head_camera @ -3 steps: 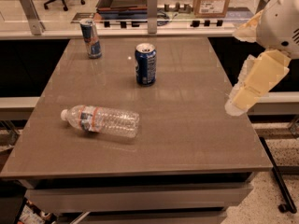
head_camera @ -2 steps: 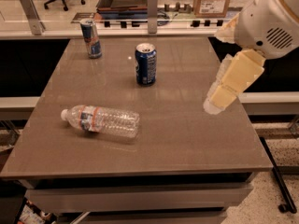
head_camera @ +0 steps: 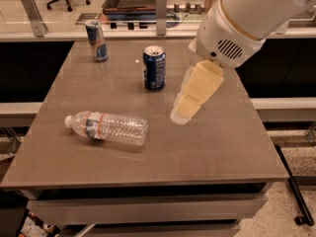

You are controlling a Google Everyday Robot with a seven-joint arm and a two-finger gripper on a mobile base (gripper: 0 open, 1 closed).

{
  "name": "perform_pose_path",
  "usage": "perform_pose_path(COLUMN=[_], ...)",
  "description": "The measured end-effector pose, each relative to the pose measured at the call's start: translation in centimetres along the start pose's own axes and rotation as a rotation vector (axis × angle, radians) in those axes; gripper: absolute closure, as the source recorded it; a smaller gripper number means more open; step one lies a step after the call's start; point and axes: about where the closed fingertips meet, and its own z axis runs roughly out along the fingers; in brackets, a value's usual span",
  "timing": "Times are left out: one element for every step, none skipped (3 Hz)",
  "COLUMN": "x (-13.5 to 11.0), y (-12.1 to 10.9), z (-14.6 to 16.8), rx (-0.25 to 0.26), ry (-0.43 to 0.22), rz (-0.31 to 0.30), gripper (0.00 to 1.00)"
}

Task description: Place water bottle upright

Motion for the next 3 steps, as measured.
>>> perform_pose_path(x=[-2.6, -5.6, -7.4], y=[0.0, 1.1, 2.1], z=[2.8, 5.3, 7.4], rx=[-0.025, -0.039, -0.025], ry=[0.007, 0.012, 0.038], rz=[-0.028, -0.068, -0.081], gripper=[0.00, 0.00, 0.00])
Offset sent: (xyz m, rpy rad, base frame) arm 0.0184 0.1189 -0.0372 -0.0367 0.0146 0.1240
